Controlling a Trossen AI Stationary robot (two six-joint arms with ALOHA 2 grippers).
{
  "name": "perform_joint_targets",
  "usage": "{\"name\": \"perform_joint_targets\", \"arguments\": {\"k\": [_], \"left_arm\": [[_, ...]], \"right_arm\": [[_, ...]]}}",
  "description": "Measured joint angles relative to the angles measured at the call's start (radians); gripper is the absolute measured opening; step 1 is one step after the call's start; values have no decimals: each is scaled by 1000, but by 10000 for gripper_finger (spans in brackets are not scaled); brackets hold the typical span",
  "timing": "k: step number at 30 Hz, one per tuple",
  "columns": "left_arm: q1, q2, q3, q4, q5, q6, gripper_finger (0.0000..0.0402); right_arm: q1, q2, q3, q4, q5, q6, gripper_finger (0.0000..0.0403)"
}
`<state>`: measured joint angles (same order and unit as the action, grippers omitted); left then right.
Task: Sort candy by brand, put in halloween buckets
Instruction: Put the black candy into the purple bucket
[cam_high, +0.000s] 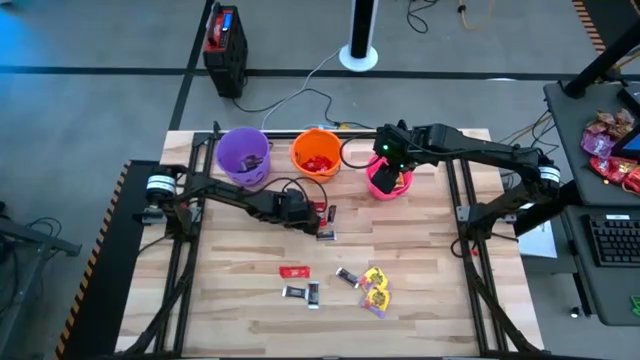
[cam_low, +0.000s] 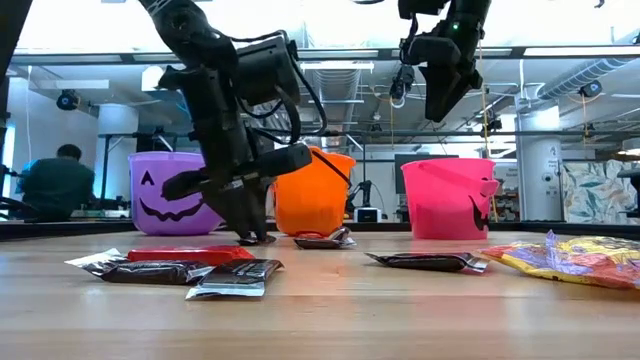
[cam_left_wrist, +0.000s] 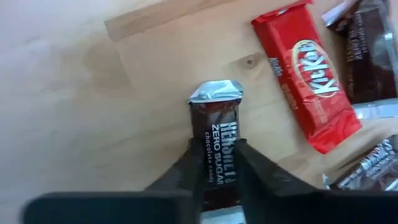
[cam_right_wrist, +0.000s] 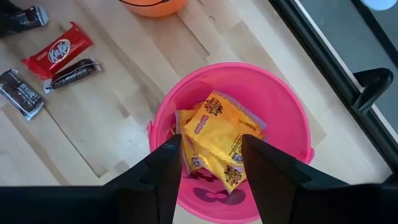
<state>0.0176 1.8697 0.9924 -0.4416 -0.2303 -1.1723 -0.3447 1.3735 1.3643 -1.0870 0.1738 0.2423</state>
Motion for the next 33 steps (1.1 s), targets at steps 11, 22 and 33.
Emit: {"name": "perform_joint_targets", "arguments": {"k": [11, 22, 33], "left_arm": [[-16, -67, 16, -69, 39, 8, 1], [-103, -149, 18, -216, 91, 91, 1], [-141, -285, 17, -213, 62, 125, 0]], "right_arm": [[0, 0, 0, 0, 0, -27, 160], [0, 0, 0, 3, 1, -35, 160], [0, -3, -1, -1, 0, -36, 160]]}}
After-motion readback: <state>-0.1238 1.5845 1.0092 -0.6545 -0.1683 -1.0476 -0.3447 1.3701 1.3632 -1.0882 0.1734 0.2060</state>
